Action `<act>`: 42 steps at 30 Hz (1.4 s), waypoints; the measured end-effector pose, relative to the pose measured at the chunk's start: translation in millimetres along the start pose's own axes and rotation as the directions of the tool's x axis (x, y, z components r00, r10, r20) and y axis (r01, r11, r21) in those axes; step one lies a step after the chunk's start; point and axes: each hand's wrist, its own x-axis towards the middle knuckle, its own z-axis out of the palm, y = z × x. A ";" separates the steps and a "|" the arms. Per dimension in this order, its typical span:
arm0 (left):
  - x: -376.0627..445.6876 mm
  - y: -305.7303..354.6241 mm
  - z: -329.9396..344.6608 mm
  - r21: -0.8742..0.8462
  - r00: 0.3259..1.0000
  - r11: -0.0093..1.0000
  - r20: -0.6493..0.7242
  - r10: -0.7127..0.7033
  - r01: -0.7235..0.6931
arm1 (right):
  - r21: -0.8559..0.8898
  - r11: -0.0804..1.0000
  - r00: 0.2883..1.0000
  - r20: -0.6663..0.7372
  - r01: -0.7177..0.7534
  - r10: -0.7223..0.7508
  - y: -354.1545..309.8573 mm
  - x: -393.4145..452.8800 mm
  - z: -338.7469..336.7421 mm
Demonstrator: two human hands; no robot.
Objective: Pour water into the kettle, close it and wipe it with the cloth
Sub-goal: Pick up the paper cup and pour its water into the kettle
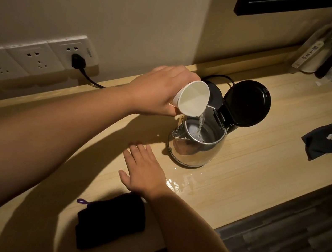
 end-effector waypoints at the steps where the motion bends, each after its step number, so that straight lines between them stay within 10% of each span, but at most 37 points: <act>1: -0.2 -0.1 0.0 0.001 1.000 1.000 0.002 0.002 -0.002 | -0.001 1.000 1.000 -0.001 0.001 -0.001 0.1 0.1 0.0; 42: 12.8 -0.8 -26.5 0.149 0.981 0.974 0.112 0.157 -0.173 | -0.030 1.000 1.000 0.014 0.000 0.000 -1.1 -1.9 -3.6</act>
